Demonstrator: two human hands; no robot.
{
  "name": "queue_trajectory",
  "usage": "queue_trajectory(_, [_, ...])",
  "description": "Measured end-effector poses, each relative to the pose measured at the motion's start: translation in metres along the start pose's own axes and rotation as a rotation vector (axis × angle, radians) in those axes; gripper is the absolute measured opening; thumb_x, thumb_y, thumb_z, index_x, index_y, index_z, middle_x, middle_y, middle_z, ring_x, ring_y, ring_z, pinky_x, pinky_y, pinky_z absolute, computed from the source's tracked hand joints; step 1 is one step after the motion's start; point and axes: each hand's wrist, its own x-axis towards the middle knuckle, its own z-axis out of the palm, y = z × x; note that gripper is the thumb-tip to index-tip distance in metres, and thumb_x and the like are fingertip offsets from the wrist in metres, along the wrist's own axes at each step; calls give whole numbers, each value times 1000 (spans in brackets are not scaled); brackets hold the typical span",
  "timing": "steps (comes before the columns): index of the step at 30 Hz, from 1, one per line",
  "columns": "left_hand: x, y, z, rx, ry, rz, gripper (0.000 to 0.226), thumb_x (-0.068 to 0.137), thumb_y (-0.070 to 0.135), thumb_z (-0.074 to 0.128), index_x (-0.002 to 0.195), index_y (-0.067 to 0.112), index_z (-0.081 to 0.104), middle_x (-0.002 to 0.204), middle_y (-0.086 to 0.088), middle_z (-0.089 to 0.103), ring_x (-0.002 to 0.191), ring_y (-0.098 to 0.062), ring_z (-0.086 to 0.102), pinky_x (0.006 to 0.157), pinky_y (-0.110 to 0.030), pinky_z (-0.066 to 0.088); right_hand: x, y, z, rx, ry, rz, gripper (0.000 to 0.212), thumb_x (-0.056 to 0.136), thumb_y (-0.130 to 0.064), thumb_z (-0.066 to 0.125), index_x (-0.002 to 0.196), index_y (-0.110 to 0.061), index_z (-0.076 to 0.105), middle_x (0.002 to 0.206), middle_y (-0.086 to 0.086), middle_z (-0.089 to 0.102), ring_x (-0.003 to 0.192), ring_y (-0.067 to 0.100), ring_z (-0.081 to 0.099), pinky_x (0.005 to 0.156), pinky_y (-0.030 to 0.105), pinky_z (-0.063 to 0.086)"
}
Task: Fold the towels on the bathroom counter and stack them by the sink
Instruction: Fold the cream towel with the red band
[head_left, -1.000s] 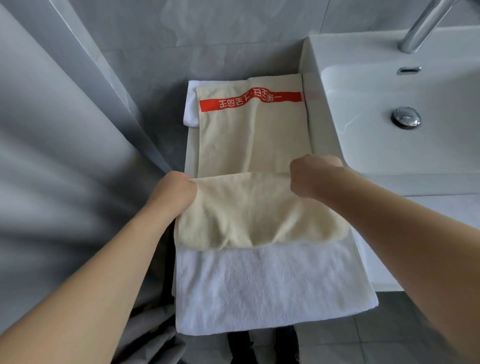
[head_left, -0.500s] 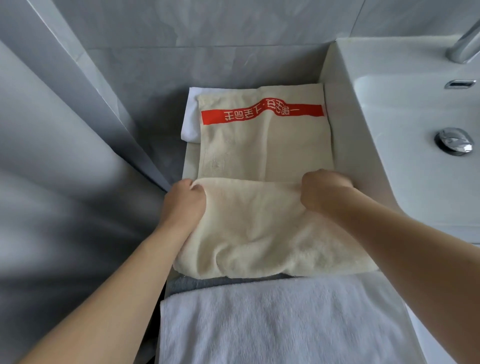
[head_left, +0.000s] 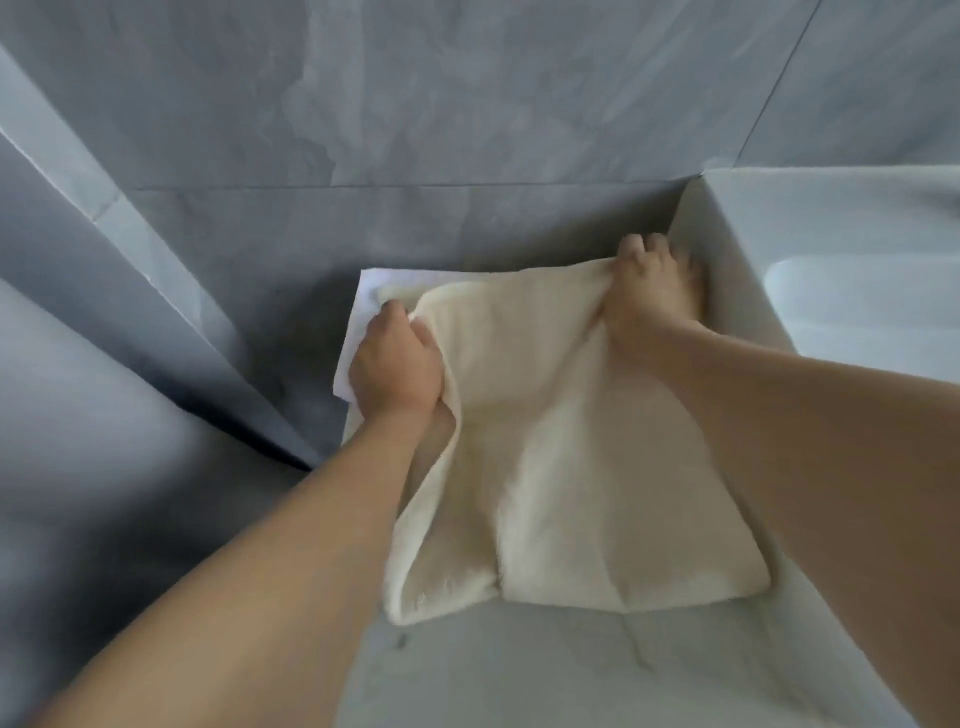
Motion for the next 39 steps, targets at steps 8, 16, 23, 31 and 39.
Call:
queue_trajectory(8, [-8, -11, 14, 98, 90, 129, 16, 97, 21, 44, 92, 7, 52, 88, -11, 60, 80, -34, 56, 61, -36, 30, -4, 8, 56, 104, 175, 32, 26, 92, -12, 43, 112, -5, 58, 113, 22, 55, 106, 39, 49, 91, 45, 33])
queue_trajectory(16, [57, 9, -8, -60, -113, -286, 31, 98, 20, 34, 117, 11, 57, 117, -8, 60, 107, -35, 53, 78, -36, 38, -5, 8, 57, 113, 168, 49, 22, 91, -11, 45, 107, -7, 59, 106, 20, 56, 102, 39, 50, 95, 46, 34])
queue_trajectory(23, [27, 17, 26, 220, 69, -202, 26, 90, 19, 48, 112, 5, 51, 117, -18, 49, 107, -36, 45, 88, -44, 33, -5, 8, 60, 110, 210, 54, 18, 87, -7, 53, 103, -7, 60, 100, 21, 56, 97, 40, 52, 90, 47, 37])
queue_trajectory(31, [31, 14, 29, 231, 120, -177, 24, 92, 27, 50, 97, 5, 58, 108, -17, 53, 99, -36, 46, 84, -44, 31, 9, 11, 40, 22, 64, 0, 27, 84, -3, 46, 108, -7, 57, 109, 21, 53, 102, 40, 47, 92, 47, 32])
queue_trajectory(39, [31, 13, 28, 170, 184, -116, 19, 93, 22, 52, 95, 4, 58, 106, -20, 56, 95, -39, 49, 79, -46, 32, 46, 8, 24, -236, -146, -49, 27, 93, -13, 38, 112, -9, 56, 120, 18, 49, 110, 37, 49, 96, 41, 34])
